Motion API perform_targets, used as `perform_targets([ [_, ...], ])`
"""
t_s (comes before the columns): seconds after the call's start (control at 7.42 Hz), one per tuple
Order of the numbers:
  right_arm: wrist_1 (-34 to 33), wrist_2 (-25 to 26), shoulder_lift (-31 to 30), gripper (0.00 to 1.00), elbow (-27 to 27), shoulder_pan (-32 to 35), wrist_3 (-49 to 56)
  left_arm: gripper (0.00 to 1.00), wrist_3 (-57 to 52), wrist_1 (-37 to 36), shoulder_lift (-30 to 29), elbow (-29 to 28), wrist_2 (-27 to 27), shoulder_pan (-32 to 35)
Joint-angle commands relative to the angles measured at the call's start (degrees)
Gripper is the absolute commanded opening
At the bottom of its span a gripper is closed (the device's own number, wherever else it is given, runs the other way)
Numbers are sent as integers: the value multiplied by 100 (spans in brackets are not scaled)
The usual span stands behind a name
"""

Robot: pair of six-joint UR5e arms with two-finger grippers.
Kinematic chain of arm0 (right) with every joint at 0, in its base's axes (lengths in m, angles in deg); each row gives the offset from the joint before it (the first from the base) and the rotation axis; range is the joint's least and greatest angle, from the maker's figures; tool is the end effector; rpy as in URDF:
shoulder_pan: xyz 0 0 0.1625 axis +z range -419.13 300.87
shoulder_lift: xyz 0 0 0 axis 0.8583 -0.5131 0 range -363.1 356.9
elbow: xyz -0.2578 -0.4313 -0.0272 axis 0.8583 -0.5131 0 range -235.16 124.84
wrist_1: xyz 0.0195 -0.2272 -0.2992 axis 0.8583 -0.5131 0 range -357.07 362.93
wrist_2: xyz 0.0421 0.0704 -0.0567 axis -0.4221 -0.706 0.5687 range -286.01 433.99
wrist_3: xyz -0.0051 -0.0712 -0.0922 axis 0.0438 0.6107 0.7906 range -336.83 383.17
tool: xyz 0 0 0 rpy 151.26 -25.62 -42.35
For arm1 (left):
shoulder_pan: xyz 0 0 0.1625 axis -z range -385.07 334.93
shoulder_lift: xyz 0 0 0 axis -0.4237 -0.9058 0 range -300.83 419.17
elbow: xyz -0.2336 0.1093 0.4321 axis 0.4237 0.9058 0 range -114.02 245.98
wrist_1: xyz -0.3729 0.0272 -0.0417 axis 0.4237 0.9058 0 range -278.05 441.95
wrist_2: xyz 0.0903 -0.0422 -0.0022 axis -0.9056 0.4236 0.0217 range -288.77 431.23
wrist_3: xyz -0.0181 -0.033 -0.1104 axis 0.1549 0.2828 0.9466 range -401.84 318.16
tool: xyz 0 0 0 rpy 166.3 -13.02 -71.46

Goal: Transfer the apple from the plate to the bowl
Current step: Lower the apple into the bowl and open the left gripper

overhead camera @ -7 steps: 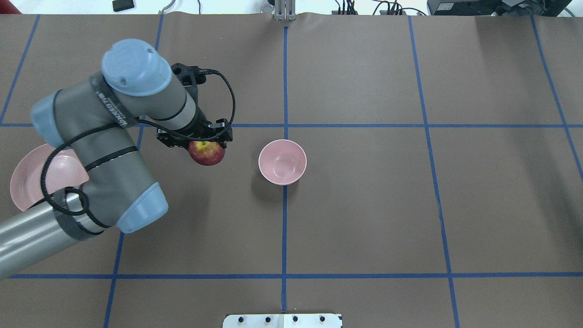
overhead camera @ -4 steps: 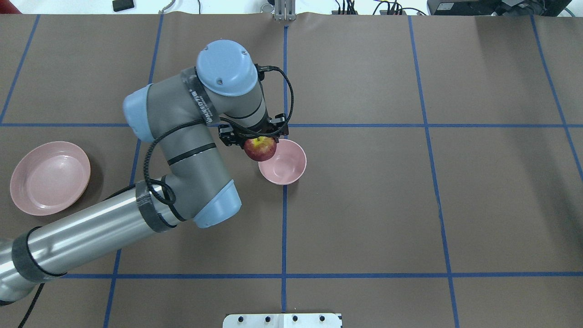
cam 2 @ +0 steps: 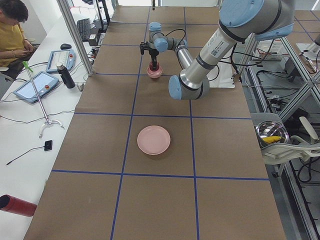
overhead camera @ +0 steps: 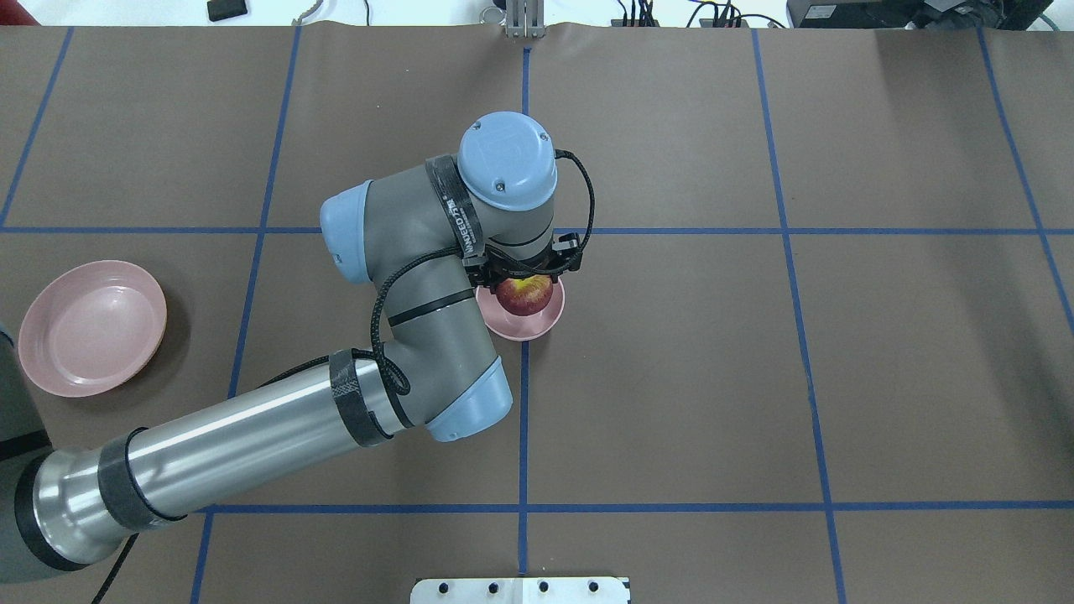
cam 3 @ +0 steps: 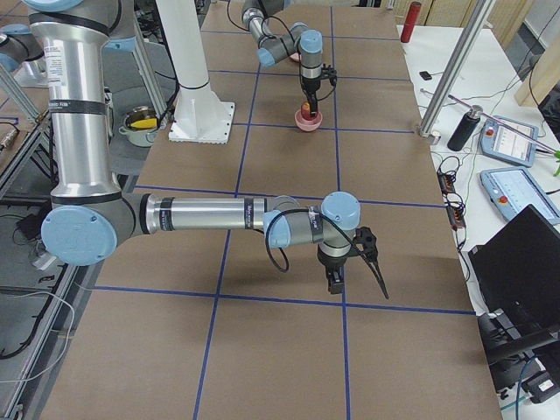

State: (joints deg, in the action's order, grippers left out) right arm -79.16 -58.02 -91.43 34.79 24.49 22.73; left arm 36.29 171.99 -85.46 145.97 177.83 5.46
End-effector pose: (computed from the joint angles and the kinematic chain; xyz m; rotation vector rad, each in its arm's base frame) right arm 0.0017 -0.4822 0.7244 0.1153 -0.7403 -0.1598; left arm 0.6471 -0.4976 0.2161 0.0236 0.8220 -0.1941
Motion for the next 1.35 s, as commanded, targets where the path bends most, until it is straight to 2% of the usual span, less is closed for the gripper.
perform_targets([
  [0.0,0,0,9,100,5,-4,0,17,-25,39,5,-246,-165,-82],
  [0.27,0,0,0,100,-4,-4,0,22,-51,57,5,-265,-166,-99],
  [0.4,0,0,9,100,-4,-4,0,43,-77,66,5,-265,-175,-99],
  [0.54,0,0,0,100,-4,-4,0,80,-78,110,31,-265,-175,-108],
  [0.67,0,0,9,100,-4,-4,0,97,-78,101,31,-256,-175,-117],
  [1.08,0,0,0,100,-4,-4,0,98,-78,93,31,-195,-271,-108],
  [1.21,0,0,9,100,-4,-4,0,98,-113,23,48,-3,-280,-82],
])
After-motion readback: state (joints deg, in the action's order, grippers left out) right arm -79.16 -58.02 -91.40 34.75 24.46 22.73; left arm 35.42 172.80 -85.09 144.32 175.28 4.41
